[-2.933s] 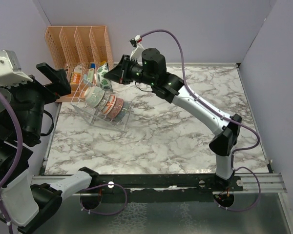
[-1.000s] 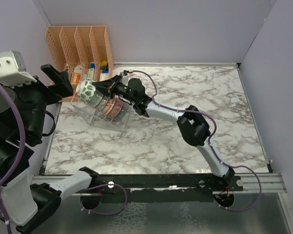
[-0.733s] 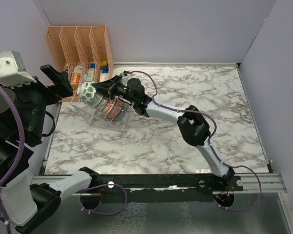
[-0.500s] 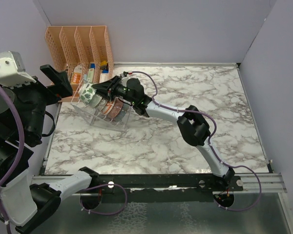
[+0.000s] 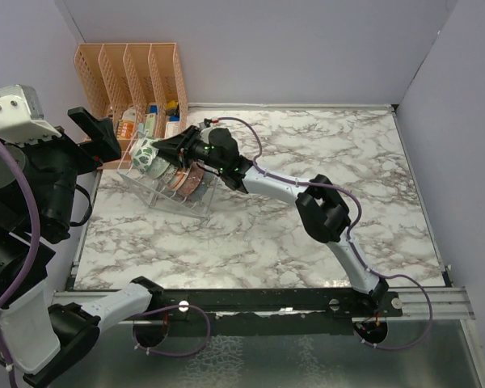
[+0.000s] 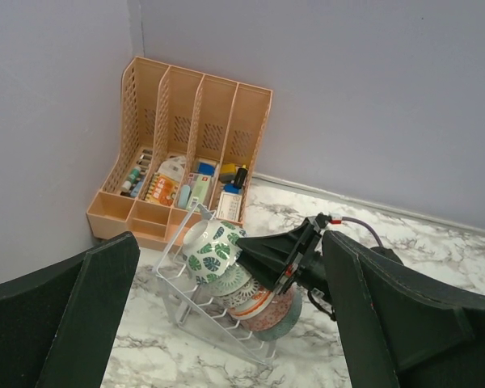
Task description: Load the bowls into the dish rack
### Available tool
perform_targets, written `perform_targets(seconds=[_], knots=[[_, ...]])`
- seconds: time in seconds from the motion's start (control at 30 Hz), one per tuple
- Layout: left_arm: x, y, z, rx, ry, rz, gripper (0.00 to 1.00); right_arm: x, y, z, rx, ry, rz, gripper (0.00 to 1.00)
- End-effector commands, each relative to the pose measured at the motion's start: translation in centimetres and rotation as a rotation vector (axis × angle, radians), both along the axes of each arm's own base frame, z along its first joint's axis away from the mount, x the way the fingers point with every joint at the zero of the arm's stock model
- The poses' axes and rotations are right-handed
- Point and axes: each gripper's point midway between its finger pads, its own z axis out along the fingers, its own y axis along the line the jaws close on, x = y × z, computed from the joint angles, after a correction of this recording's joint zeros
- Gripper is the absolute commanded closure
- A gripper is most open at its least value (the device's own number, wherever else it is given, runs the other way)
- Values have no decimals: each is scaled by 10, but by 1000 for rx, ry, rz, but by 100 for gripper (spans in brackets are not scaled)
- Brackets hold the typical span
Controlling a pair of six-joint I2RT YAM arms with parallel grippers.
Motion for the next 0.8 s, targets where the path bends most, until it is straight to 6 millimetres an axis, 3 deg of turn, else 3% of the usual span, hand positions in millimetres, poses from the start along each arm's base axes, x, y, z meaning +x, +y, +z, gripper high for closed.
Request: perform_targets(seconds=[0.0,0.4,0.57,0.77], knots=[[3,2,3,6,-13,22,1,-16,-8,25,-15,-37,22,66],[15,-12,-11,15,26,-15,1,-27,-35,31,-84,-75,-1,66],[32,-39,-29,16,100,-103,1,-40,-57,30,-211,-157,2,66],[62,-96,-66,-28,262,-276,1,-45,-108,21,-442,-277,-39,64]])
